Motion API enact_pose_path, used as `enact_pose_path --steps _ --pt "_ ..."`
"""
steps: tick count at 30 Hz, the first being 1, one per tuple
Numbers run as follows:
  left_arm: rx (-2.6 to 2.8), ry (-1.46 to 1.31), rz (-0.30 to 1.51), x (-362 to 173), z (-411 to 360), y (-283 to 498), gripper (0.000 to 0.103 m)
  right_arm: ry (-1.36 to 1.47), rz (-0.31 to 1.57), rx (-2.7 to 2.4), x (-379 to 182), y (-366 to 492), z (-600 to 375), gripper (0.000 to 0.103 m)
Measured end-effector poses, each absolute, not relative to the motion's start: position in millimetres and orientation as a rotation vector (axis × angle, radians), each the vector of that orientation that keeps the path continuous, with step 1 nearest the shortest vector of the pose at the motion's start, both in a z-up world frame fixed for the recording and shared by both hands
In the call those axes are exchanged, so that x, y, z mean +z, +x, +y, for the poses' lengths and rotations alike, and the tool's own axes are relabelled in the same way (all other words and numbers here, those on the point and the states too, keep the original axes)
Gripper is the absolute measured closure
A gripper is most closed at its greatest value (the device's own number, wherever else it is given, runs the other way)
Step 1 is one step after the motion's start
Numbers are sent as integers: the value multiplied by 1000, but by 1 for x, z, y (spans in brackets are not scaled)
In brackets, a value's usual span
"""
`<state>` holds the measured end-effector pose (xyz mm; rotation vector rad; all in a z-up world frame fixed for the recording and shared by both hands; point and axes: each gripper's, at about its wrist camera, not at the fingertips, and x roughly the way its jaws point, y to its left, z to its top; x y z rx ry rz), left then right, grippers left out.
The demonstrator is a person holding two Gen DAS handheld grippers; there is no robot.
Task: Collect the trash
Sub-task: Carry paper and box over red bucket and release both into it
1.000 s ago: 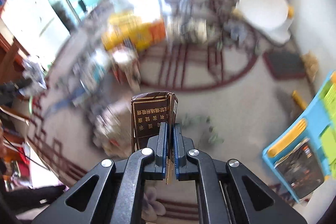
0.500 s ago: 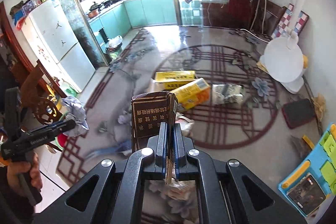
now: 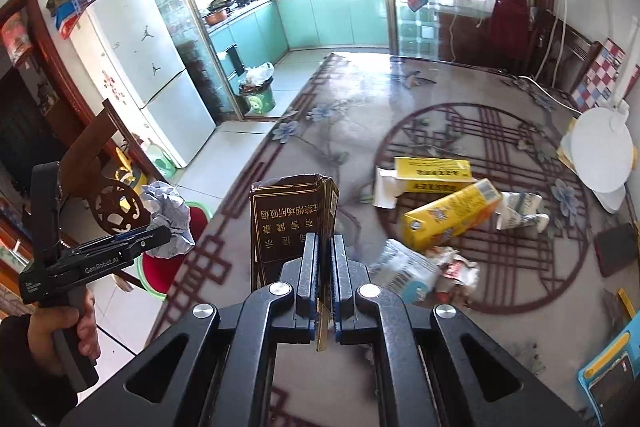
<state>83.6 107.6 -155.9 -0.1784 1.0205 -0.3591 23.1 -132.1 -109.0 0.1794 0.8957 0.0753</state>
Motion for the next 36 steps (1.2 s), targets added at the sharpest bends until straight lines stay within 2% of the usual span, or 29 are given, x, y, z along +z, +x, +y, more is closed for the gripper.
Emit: enact_pose_path --steps 24,36 --pt "-342 -205 1063 -180 199 127 69 147 960 114 -125 78 -20 99" --pt "-275 -213 1143 -208 236 138 68 162 1020 243 -155 110 40 99"
